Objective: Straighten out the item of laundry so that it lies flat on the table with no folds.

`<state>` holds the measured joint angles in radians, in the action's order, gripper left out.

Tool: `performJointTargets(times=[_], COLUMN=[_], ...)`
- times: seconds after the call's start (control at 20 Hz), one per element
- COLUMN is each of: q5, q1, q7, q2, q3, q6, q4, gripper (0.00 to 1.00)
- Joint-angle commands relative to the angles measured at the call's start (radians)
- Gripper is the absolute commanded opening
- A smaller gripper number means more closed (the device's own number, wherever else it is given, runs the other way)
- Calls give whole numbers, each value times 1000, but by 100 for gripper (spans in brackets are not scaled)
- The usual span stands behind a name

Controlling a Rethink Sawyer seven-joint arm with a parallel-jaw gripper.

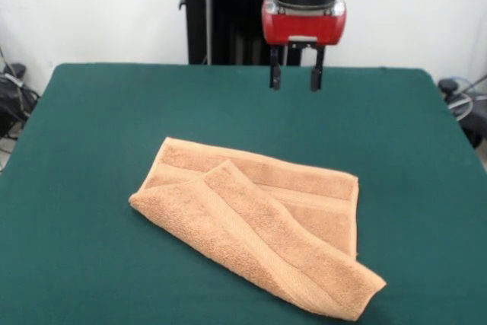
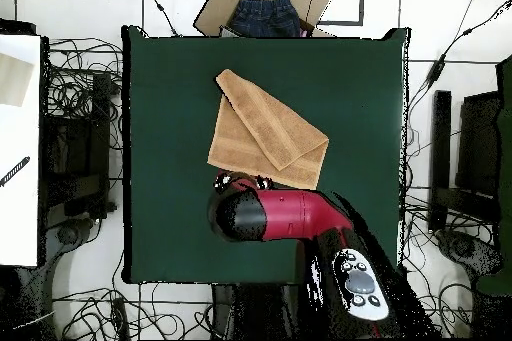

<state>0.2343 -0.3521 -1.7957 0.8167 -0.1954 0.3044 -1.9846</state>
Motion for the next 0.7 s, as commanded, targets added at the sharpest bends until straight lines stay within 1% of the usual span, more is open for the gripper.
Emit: performJointTargets(times=[0.05,0.3,0.45,0.55,0.7], q5=[-22,-31,-32,-20,-29], q1=[47,74,90,109,135], q7=[-196,-183,-185,-202,-221], q2=[-108,-119,-136,-127,-87], q3=[41,59,68,87,106], q6=[-57,-19,-32,-85,-81], q4=[-15,18,33,15,-17], gripper=[100,100,100,100,100])
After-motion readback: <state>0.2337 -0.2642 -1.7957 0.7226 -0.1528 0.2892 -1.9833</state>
